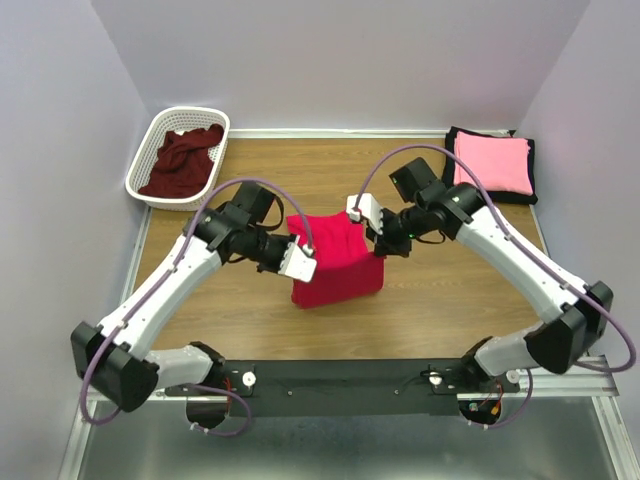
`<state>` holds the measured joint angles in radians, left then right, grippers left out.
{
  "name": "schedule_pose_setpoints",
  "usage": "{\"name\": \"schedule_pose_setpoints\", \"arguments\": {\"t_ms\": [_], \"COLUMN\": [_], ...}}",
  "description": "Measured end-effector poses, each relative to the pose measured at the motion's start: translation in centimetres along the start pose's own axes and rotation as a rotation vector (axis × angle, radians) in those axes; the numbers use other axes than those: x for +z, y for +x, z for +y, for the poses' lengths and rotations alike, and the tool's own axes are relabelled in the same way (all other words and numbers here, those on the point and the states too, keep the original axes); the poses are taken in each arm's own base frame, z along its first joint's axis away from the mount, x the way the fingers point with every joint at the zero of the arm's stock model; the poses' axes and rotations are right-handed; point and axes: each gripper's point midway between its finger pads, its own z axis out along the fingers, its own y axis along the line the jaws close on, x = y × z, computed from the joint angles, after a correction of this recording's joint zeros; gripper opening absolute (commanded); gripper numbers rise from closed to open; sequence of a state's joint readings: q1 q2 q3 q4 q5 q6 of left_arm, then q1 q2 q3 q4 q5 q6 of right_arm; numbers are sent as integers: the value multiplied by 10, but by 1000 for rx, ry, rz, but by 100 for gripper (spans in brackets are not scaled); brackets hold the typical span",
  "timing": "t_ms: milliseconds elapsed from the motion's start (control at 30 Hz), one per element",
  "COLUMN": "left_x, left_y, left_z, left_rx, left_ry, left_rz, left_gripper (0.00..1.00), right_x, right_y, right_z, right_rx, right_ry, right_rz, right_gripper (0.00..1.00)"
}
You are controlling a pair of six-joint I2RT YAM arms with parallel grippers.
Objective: Fold and stack the t-shirts
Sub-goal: Fold the tshirt
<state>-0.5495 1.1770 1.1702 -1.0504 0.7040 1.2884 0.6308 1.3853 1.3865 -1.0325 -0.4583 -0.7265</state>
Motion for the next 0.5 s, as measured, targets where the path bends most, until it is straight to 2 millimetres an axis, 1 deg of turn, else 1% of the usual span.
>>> {"name": "schedule_pose_setpoints", "arguments": {"t_ms": [33,100,133,167,233,333,367,433,467,500], "left_x": [1,5,7,7,10,15,20,31,39,45], "left_y": [1,9,17,21,45,84,100,127,141,150], "left_z": [2,14,22,26,47,71,79,92,97,101], "left_rx": [-10,-43,-71,-81,-138,-229,-264,-324,-360,-384], "left_ry": [7,22,26,25,17,6,2,7,12,12], "left_rz": [3,15,23,28,42,51,53,52,53,53], "left_gripper": [0,0,0,0,0,0,0,1,2,3], "right_x": [2,11,17,25,36,59,65,81,95,101], "right_y": [0,3,3,5,12,31,34,42,48,53], "right_z": [-3,-13,-22,-33,-51,-81,-89,-109,-123,-128], "right_rx": [6,23,27,31,41,75,82,100,112,120], "right_ry": [-5,-20,-24,-30,-33,-57,-62,-77,-85,-88], "right_rz": [9,34,46,57,76,108,107,106,106,110], "right_gripper": [1,1,0,1,0,1,0,1,1,1]}}
